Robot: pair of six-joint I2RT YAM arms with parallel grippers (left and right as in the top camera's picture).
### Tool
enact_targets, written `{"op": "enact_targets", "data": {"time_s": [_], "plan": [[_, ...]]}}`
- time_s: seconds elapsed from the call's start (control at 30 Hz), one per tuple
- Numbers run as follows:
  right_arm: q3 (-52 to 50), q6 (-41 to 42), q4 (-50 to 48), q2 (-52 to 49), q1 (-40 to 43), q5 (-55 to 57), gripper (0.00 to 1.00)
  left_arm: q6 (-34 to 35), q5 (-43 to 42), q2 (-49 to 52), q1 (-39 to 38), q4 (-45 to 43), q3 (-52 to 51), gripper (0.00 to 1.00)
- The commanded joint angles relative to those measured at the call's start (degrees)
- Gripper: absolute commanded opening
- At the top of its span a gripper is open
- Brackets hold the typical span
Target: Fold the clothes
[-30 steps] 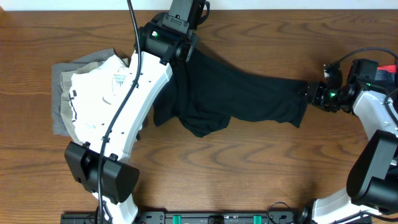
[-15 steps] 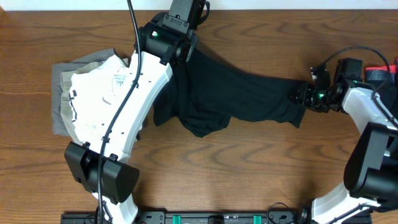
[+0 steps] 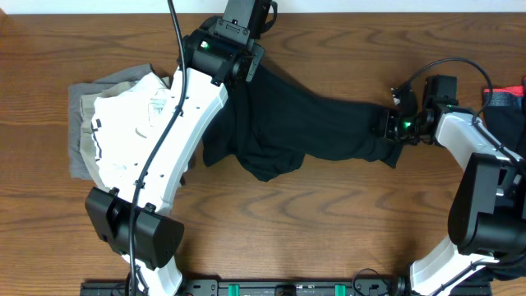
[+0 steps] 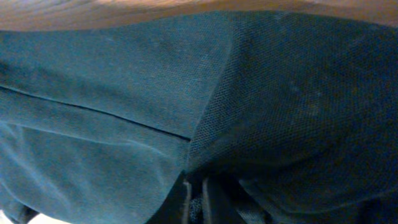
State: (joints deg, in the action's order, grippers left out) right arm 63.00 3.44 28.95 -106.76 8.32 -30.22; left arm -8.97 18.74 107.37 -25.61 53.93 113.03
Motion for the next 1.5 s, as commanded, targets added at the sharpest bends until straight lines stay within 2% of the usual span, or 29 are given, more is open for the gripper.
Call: {"op": "enact_targets", "data": {"time_s": [0.0,0.2,0.37,0.5,0.67,0.8,0.9,1.1,1.2,1.33,1.47], "plan": [[-0.13,0.35,-0.02,0.09,-0.17,-1.38,0.01,0.5,-0.31,-0.74,0.15,-0.04,0.63,0.06],[-0.11,0.33,0.72,5.09,1.25,-1.33,0.01,0.44,-0.15,-0.74,0.15,0.0,0.63,0.06],[-0.11,0.76,1.55,14.93,5.2,-0.22,0.01,-0.85,2.21,-1.03,0.15,-0.04,0.66,0.06],[-0.11,4.24,2.62,24.85,10.38,4.02,0.01,-0.83,6.14,-2.45,0.15,-0.04,0.66,0.06],[-0.11,4.2,3.04,35.5,15.98,4.07,0.01,-0.76,6.16,-5.49,0.15,0.37,0.66,0.06],[-0.11,4.17,3.08,39.34,17.18,4.07,0.01,0.5,5.86,-7.89,0.15,1.05,0.66,0.06],[-0.11,4.13,4.33,40.02,17.11,3.67,0.01,1.16,0.96,-9.25,0.15,4.61,0.66,0.06],[-0.11,0.02,8.7,39.65,17.11,3.41,0.01,11.87,-10.71,-8.98,0.15,16.83,0.61,0.06],[-0.13,-2.12,9.94,39.63,17.11,3.41,0.01,12.96,-15.56,-8.11,0.15,23.3,-0.28,0.06],[-0.11,-2.73,11.39,39.63,17.11,3.02,0.01,16.61,-19.74,-7.96,0.15,29.44,-4.72,0.06],[-0.11,-2.71,11.98,39.63,17.11,2.95,0.01,16.79,-26.16,-7.96,0.15,30.62,-11.89,0.08]]}}
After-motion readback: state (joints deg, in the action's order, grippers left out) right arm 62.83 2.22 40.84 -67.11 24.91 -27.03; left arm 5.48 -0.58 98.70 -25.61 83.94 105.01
